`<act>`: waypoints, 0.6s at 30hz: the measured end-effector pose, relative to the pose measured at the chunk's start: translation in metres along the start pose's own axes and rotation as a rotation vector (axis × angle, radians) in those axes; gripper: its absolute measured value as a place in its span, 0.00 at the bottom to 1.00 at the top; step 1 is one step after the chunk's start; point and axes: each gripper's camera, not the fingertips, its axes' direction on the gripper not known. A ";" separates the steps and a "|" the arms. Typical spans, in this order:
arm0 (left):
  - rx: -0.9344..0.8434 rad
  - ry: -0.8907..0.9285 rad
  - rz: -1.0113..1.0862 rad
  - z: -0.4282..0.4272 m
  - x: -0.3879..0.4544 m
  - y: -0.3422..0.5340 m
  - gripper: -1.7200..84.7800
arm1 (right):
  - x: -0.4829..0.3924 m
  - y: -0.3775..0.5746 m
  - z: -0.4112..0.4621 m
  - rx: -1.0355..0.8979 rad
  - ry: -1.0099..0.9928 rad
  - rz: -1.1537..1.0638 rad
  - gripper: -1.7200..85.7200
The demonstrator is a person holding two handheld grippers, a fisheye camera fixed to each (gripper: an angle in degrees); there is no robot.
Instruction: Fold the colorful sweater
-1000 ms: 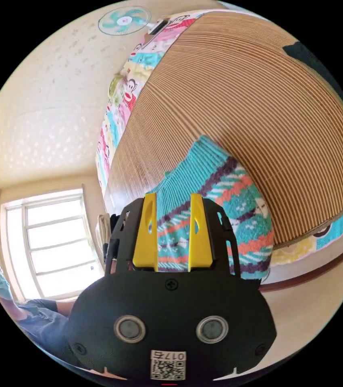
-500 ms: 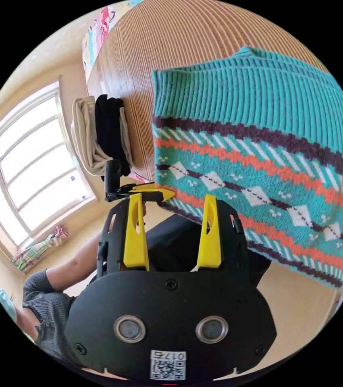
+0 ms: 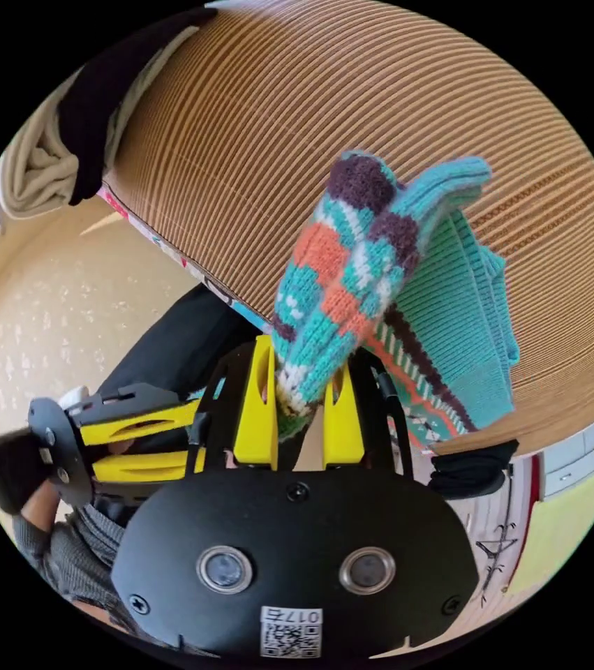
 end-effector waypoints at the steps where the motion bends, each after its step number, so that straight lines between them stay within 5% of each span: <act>1: 0.038 0.086 0.006 -0.008 -0.001 0.004 0.11 | 0.014 0.020 -0.007 0.043 -0.059 0.004 0.12; 5: 0.103 0.250 -0.070 -0.016 -0.009 0.012 0.12 | 0.114 0.184 -0.036 0.372 -0.415 -0.092 0.12; 9: 0.048 0.248 -0.086 0.026 -0.007 0.002 0.14 | 0.205 0.330 -0.010 0.623 -0.451 -0.189 0.11; 18: -0.154 0.189 -0.116 0.171 0.006 -0.038 0.17 | 0.366 0.411 0.118 0.500 -0.492 0.161 0.13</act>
